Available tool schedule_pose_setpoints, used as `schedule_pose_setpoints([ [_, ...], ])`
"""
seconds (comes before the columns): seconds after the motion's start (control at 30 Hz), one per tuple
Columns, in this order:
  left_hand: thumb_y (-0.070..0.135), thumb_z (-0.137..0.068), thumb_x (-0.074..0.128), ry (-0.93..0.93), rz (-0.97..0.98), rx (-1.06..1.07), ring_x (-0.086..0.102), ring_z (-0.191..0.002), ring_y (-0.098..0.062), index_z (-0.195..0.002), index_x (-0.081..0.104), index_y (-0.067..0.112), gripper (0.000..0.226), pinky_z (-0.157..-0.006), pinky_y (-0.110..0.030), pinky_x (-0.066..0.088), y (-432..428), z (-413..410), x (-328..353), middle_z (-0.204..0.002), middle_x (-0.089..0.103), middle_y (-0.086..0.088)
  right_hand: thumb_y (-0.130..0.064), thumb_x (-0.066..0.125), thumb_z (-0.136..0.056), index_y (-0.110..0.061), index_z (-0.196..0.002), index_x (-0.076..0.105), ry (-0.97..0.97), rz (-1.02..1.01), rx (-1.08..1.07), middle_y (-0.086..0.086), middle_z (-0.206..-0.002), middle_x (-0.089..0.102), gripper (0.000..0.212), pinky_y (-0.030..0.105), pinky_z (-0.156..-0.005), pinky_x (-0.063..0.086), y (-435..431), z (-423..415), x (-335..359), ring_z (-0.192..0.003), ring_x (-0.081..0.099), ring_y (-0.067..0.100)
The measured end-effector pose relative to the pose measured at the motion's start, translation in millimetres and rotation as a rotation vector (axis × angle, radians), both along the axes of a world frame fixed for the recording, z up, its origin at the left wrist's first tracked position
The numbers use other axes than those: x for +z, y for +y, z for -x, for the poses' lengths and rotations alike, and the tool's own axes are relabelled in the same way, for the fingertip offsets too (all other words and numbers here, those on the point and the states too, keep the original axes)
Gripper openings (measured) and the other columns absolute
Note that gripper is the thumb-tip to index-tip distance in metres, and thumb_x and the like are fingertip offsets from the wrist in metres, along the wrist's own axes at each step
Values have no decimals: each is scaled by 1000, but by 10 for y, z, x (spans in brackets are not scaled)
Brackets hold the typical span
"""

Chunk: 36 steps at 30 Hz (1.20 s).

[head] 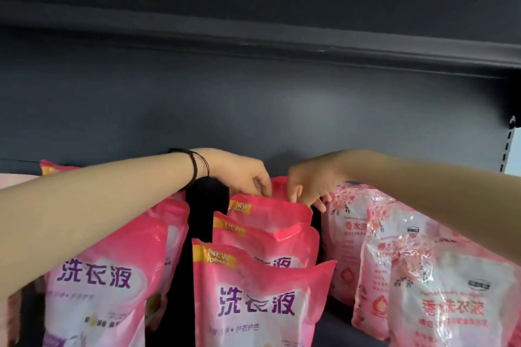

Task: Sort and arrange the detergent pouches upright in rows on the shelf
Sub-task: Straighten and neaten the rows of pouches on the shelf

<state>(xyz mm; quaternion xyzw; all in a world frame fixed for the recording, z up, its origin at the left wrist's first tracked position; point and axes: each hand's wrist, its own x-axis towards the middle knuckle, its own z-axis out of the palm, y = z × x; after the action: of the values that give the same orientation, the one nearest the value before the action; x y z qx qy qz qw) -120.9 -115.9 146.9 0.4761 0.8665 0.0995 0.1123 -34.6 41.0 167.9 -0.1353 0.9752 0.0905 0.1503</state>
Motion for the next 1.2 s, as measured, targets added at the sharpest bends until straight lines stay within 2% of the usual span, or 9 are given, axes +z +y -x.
schedule_pose_setpoints([
  [0.13,11,-85,68,-58,32,6,60,-68,-10,-86,70,24,13,-68,-29,50,-8,59,6,-78,69,3,-6,58,-88,-4,-85,66,2,-33,32,-17,-33,51,9,22,-48,39,-28,83,-96,-42,49,5],
  [0.2,9,-86,67,-76,56,13,58,-60,-6,-87,69,21,12,-57,-20,48,-5,79,19,-70,67,7,-2,58,-85,-9,-70,60,21,-26,44,-15,-32,50,17,21,-47,35,-20,117,-116,-44,46,6],
  [0.33,8,-87,64,-93,87,18,56,-52,-1,-85,68,22,15,-50,-14,45,10,127,14,-67,66,8,1,61,-80,2,-84,69,65,39,72,1,-57,59,10,8,-42,35,-8,132,-110,-40,47,2],
  [0.47,23,-88,68,-120,34,28,59,-57,-5,-85,70,26,5,-52,-16,46,-15,154,77,-63,67,13,-6,65,-82,-1,-80,71,204,294,96,6,-64,59,8,19,-49,39,-8,149,45,-54,48,14],
  [0.6,37,-80,74,-135,-165,81,68,-76,-15,-89,74,25,15,-63,-22,54,-57,158,219,-82,75,4,-8,64,-85,0,-81,71,315,456,99,6,-65,62,11,29,-56,40,48,133,306,-59,49,15],
  [0.67,38,-78,74,-126,-215,85,71,-82,-13,-90,74,25,18,-74,-22,56,-84,161,275,-88,76,4,-8,64,-85,-1,-82,72,336,480,94,4,-65,63,11,32,-58,40,78,121,373,-63,51,17],
  [0.8,43,-78,72,-103,-193,63,68,-71,-3,-87,74,26,19,-57,-13,48,-139,144,335,-81,75,9,-11,66,-86,-2,-83,73,339,508,74,6,-68,65,12,34,-59,40,128,116,384,-67,53,21],
  [0.93,35,-81,73,-69,-211,93,61,-64,7,-77,72,29,7,-58,-14,46,-179,189,364,-72,71,16,-11,66,-87,-2,-83,73,328,541,74,10,-72,68,13,25,-55,44,186,82,361,-67,55,19],
  [1.2,31,-81,74,-28,-320,101,52,-52,8,-64,69,26,18,-49,-8,40,-120,225,313,-57,63,19,-32,69,-86,-20,-89,70,278,445,-18,-12,-73,68,13,21,-51,42,243,99,316,-64,57,5],
])
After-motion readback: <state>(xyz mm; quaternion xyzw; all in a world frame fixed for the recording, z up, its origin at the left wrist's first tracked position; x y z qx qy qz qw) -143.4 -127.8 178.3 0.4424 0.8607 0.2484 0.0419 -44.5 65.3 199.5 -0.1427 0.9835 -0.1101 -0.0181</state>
